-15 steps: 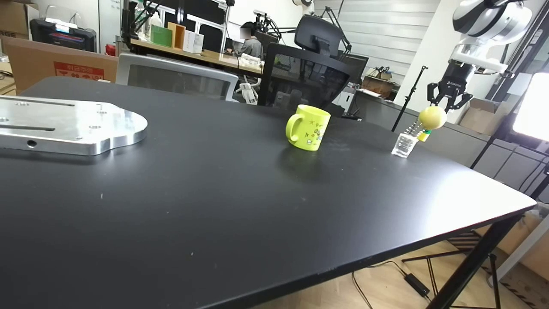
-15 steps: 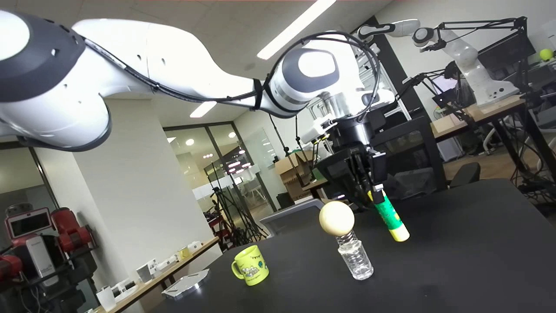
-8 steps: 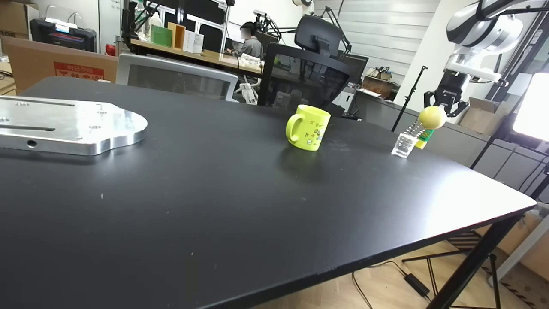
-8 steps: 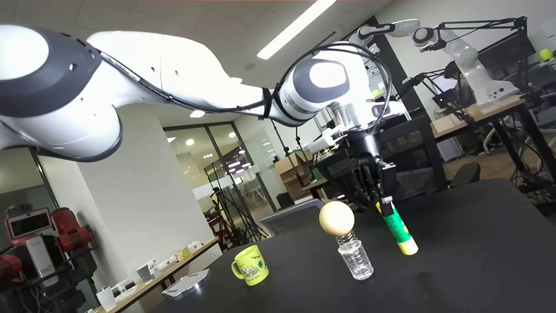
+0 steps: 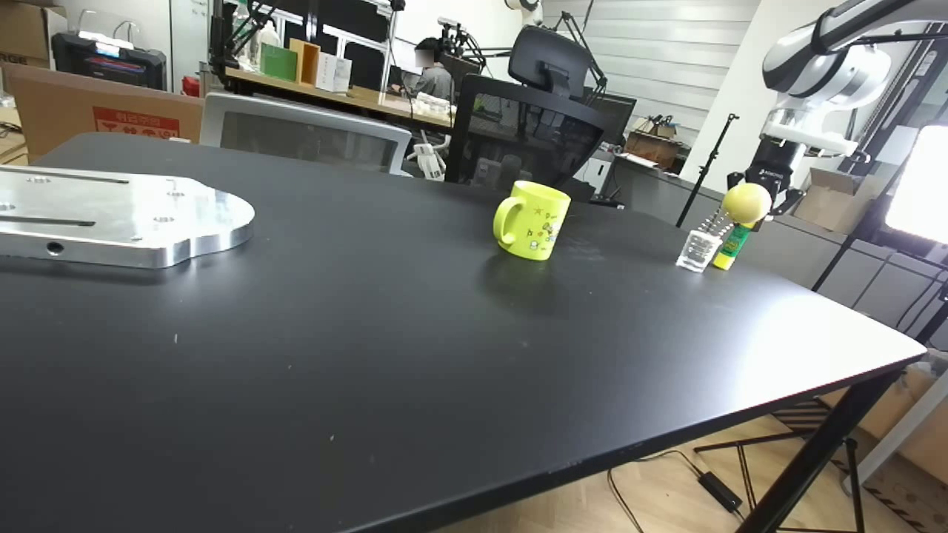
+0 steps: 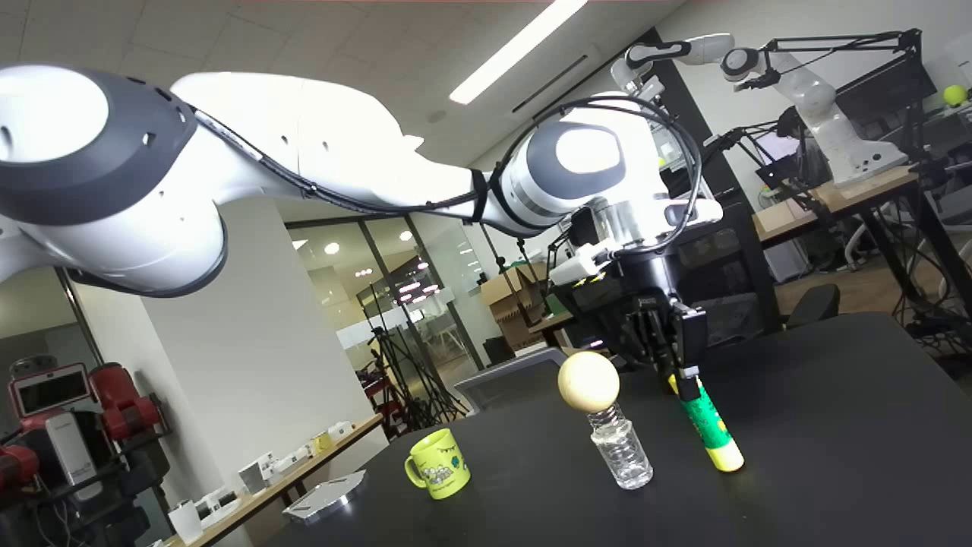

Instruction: Take the bottle out of the mug and put it on the table

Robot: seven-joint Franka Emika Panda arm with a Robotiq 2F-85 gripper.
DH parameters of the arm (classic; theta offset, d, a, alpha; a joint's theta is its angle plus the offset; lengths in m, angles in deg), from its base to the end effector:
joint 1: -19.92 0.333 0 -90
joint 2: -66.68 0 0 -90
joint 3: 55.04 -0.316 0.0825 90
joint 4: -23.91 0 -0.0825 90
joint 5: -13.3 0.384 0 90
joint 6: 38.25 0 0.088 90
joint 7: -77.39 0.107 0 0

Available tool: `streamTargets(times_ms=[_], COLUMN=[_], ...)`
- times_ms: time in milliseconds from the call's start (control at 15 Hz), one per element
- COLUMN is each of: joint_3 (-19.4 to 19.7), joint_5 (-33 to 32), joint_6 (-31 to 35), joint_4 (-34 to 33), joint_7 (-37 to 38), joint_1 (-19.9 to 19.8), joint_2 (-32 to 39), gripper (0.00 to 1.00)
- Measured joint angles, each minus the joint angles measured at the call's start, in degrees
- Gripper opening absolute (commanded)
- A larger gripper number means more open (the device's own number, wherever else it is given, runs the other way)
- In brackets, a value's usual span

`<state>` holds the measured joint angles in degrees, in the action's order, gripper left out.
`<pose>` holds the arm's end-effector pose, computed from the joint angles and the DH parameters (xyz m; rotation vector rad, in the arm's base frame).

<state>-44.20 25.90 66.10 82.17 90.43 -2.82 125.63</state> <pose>0.6642 -0.3619 0.2058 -2.8021 1.2140 0.3070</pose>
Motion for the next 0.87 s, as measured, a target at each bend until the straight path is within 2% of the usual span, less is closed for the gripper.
streamTargets(times_ms=[67,200,533,667,733,800,867], joint_3=[0.04,0.04,0.04,0.03,0.03,0.05,0.06], joint_5=[0.00,0.00,1.02,1.54,1.56,1.54,1.54], joint_6=[-0.03,-0.72,-0.95,-0.91,-0.95,-1.38,-2.02], joint_4=[-0.08,-0.79,-2.23,-2.21,-2.02,-1.69,-1.16], joint_7=[0.00,0.24,0.45,0.43,0.40,0.28,0.21], joint_1=[0.00,-0.06,-0.05,0.04,0.09,0.13,0.13], joint_2=[0.20,0.53,-0.08,-2.34,-4.02,-5.84,-7.65], gripper=[0.59,0.65,0.98,1.00,0.94,1.00,1.00])
